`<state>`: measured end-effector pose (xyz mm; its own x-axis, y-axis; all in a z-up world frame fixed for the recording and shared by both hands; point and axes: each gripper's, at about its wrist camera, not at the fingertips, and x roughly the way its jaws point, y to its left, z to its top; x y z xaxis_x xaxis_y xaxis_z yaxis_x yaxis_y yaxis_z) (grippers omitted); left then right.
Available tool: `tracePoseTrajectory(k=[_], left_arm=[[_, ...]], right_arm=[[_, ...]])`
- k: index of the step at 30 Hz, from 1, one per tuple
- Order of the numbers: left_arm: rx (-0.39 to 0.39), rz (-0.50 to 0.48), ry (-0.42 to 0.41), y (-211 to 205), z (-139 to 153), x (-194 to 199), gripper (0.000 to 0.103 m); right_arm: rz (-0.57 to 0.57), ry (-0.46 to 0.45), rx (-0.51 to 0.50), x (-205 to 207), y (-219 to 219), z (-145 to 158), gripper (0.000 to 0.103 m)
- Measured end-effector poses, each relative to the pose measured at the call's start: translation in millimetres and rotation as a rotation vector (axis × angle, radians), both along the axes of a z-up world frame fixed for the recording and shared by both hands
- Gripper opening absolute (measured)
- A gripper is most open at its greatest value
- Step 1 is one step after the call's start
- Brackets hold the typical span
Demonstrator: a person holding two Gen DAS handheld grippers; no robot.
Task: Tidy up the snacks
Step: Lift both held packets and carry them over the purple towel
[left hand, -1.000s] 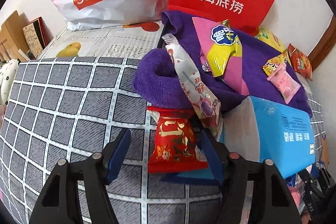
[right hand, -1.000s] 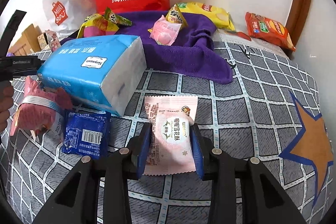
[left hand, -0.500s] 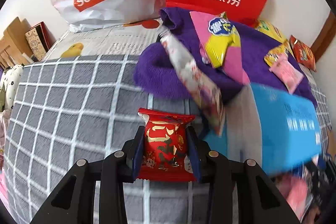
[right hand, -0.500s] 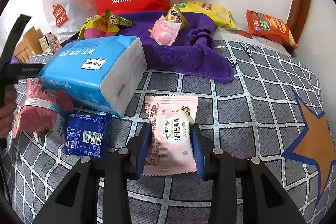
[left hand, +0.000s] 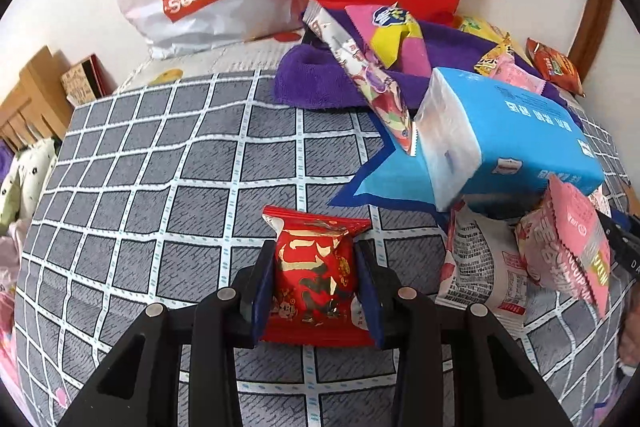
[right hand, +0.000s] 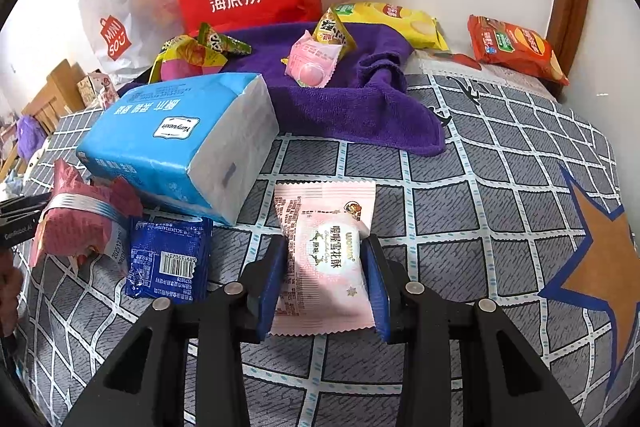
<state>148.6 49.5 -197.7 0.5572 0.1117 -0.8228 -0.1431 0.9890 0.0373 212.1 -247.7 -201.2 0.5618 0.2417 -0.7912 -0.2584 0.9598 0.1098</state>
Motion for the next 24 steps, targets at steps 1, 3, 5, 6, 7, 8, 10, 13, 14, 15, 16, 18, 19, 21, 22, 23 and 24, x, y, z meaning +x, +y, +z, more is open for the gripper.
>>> tracePoseTrajectory(k=[1,3,5,6,7,8,10,13,14,15,16,18,19,21,22,23,24], left_arm=[[0.002,-0.004,-0.012,0.0,-0.1,-1.5,0.036],[-0.001,-0.009,-0.035,0.0,0.1,-5.1,0.036],[-0.002,-0.015,-0.046,0.2,0.1,-7.3,0.038],[-0.005,-0.011,-0.047,0.8,0.1,-7.6,0.038],[-0.007,-0.011,-0.048,0.7,0.2,-7.5,0.038],[-0.002,-0.012,-0.048,0.0,0.0,-7.7,0.038],[0.009,-0.013,-0.048,-1.7,-0.2,-7.6,0.039],[-0.008,-0.010,-0.049,0.5,-0.2,-8.0,0.039],[-0.010,-0.008,-0.050,0.8,-0.4,-8.5,0.039],[-0.009,-0.008,-0.051,0.6,-0.5,-8.6,0.039],[-0.006,-0.008,-0.051,0.0,-0.6,-8.7,0.040],[-0.003,-0.010,-0.051,-0.4,-0.5,-8.4,0.039],[-0.009,-0.012,-0.051,0.0,0.1,-8.1,0.038],[-0.016,-0.012,-0.051,0.6,0.9,-7.8,0.037],[-0.012,-0.010,-0.051,-0.3,1.1,-8.1,0.037],[-0.010,-0.010,-0.051,-0.8,1.2,-8.4,0.036],[-0.010,-0.011,-0.051,-0.5,1.2,-9.0,0.036]], right_arm=[[0.000,-0.004,-0.015,-0.3,2.1,0.0,0.038],[0.001,-0.009,-0.041,-0.7,5.5,0.4,0.038],[-0.002,-0.004,-0.022,0.0,2.8,0.8,0.038],[-0.003,-0.001,-0.008,0.6,0.7,0.7,0.038],[-0.006,0.001,0.002,1.2,-0.9,0.6,0.038],[-0.007,0.001,0.004,1.3,-1.1,0.5,0.038],[-0.007,-0.002,-0.003,1.0,0.1,0.2,0.038],[-0.009,-0.007,-0.018,0.4,1.8,0.4,0.038],[-0.009,-0.008,-0.019,0.5,2.0,0.3,0.038],[-0.010,-0.008,-0.015,0.2,1.4,0.3,0.038],[-0.011,-0.009,-0.012,-0.1,1.0,0.1,0.038],[-0.014,-0.009,-0.002,-0.1,-0.7,-0.3,0.036],[-0.015,-0.009,0.001,-0.1,-1.1,-0.3,0.036],[-0.020,-0.008,0.008,0.5,-2.2,0.1,0.035],[-0.020,-0.008,0.012,1.0,-2.8,0.5,0.035],[-0.022,-0.006,0.020,1.5,-4.0,0.6,0.035],[-0.024,-0.005,0.029,1.6,-5.1,0.8,0.034]])
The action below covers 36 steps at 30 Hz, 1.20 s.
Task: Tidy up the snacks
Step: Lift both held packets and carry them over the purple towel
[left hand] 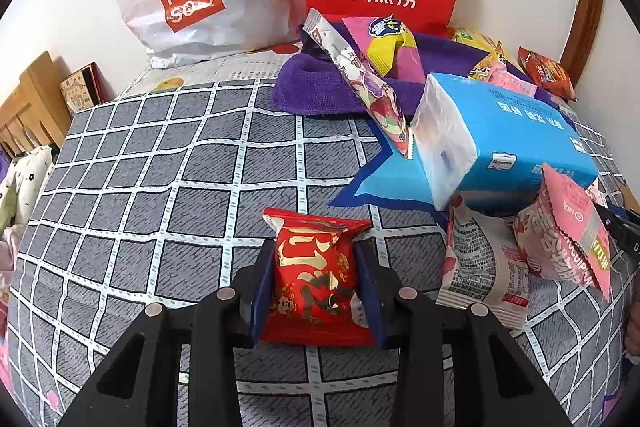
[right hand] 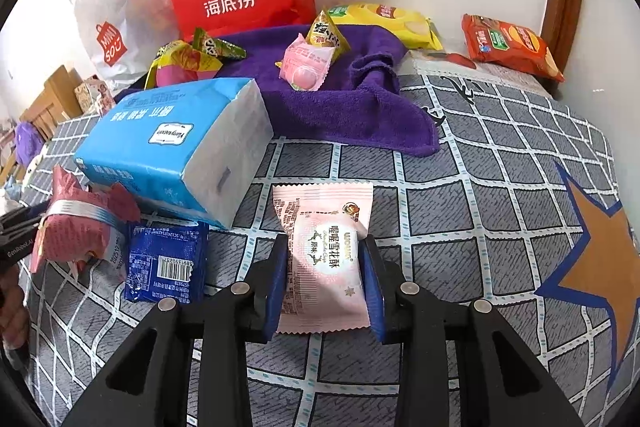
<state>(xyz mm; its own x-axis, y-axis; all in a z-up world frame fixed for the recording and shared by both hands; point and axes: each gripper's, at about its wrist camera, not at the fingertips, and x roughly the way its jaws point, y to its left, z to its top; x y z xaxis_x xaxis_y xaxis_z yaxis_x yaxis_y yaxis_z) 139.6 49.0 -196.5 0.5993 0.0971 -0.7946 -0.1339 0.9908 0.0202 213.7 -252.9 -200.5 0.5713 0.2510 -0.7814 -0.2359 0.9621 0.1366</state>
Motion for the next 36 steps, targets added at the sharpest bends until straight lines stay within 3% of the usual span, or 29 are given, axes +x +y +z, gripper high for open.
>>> tracePoseTrajectory(k=[7,11,25,36], left_arm=[[-0.065,-0.026,0.025,-0.5,7.9,-11.5,0.036],[-0.076,-0.054,-0.006,-5.6,25.9,-26.7,0.036],[-0.144,-0.219,-0.080,-55.8,95.1,-35.9,0.036],[-0.205,-0.220,-0.081,-66.2,124.6,3.9,0.036]], right_arm=[[-0.029,0.000,0.003,-0.3,-2.1,1.7,0.034],[-0.044,-0.010,-0.003,-13.4,-2.1,9.6,0.034],[-0.108,-0.113,0.088,-88.0,8.3,88.7,0.034],[-0.050,-0.152,0.087,-62.3,37.0,134.2,0.034]])
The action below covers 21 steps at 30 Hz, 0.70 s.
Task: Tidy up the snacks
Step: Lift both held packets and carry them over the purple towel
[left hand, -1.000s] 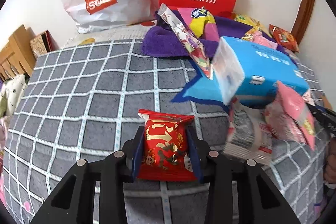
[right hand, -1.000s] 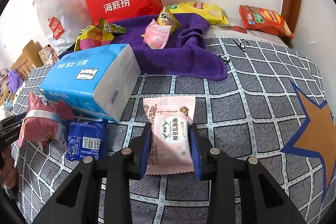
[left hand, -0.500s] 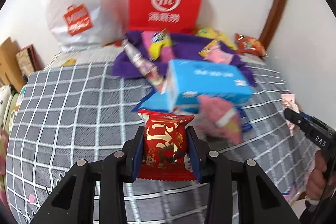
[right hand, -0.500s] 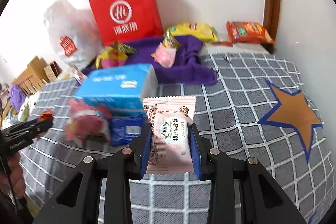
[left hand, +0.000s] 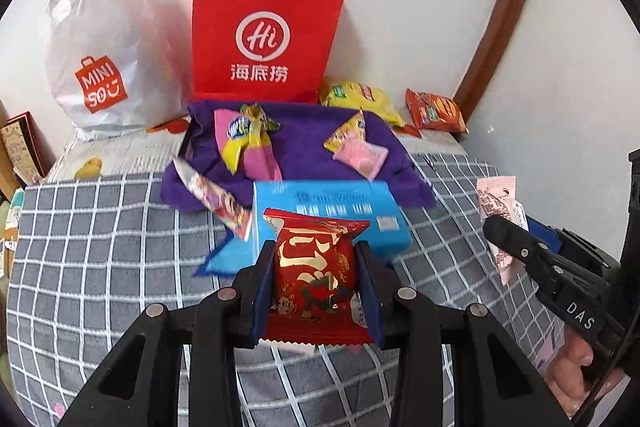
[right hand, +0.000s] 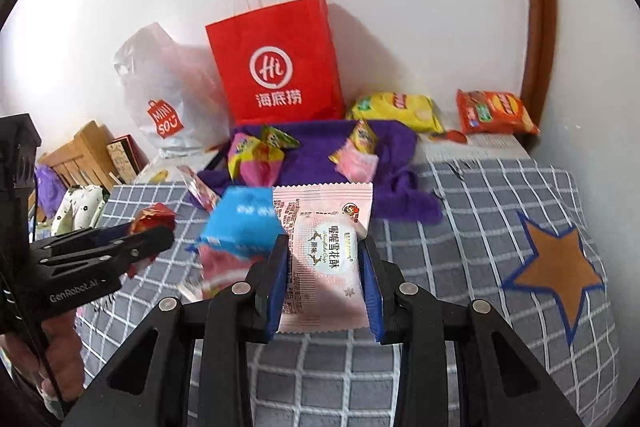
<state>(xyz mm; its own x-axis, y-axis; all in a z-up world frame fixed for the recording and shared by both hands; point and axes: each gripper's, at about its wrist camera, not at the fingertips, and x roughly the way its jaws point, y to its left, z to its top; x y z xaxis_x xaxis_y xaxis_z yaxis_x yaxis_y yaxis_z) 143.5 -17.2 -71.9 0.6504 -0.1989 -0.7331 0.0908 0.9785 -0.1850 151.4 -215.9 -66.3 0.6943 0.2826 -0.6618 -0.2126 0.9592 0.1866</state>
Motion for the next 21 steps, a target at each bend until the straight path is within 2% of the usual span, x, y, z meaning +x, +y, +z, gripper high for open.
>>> tracePoseTrajectory(k=[3,12,21], left_arm=[[-0.002,0.009,0.003,1.1,5.1,15.3,0.036],[-0.008,0.022,0.000,4.1,21.1,58.1,0.036],[0.026,0.061,-0.009,12.0,25.8,94.8,0.036]], right_arm=[[0.007,-0.016,-0.025,16.6,9.6,9.2,0.034],[0.035,-0.006,-0.006,80.7,33.2,30.3,0.034],[0.049,-0.032,-0.008,137.3,37.5,47.7,0.034]])
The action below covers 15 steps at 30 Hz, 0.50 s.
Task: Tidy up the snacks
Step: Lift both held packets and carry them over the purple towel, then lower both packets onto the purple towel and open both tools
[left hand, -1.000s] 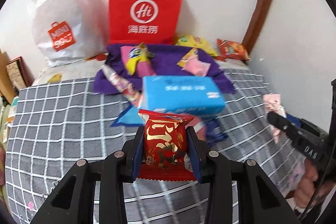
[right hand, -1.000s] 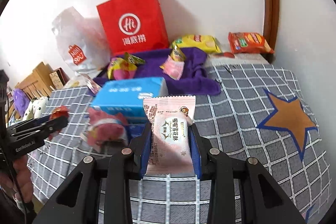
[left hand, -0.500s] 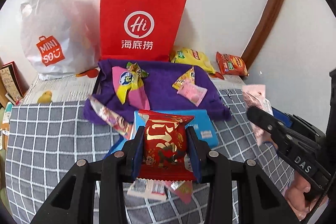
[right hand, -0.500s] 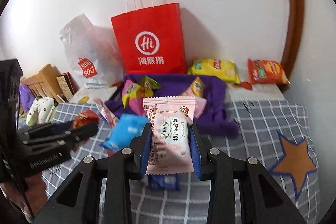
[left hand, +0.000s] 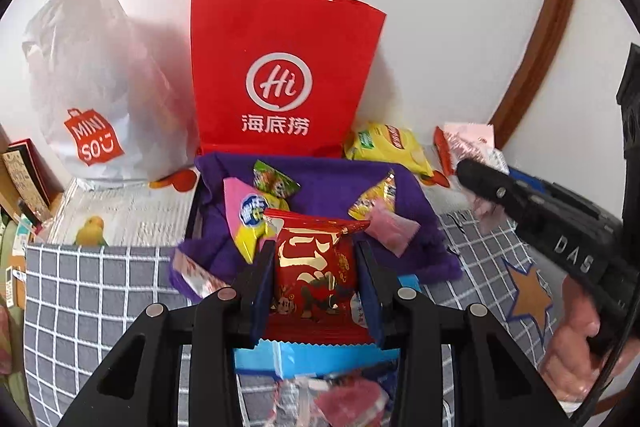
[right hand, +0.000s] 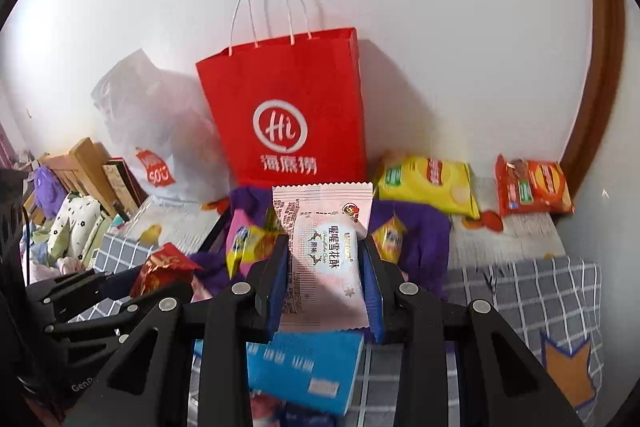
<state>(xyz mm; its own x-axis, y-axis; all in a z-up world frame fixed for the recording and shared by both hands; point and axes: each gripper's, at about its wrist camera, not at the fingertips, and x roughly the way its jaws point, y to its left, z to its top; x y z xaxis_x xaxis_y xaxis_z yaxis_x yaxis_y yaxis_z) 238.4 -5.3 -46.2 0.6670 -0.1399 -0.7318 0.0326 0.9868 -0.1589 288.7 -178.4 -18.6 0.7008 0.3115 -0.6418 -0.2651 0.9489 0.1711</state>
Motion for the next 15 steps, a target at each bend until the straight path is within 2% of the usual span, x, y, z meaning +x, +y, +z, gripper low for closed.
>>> tracePoseTrajectory(k=[5,11,15], left_arm=[[0.015,0.007,0.020,0.8,-10.6,26.7,0.036],[0.006,0.000,0.108,0.5,-37.5,63.6,0.036],[0.018,-0.002,0.146,0.9,-52.6,79.6,0.036]], right_arm=[[0.006,-0.001,0.025,25.5,-6.8,-8.5,0.034],[-0.013,0.078,-0.034,55.4,-15.2,-44.1,0.034],[-0.028,0.141,-0.033,70.7,-23.3,-65.5,0.034]])
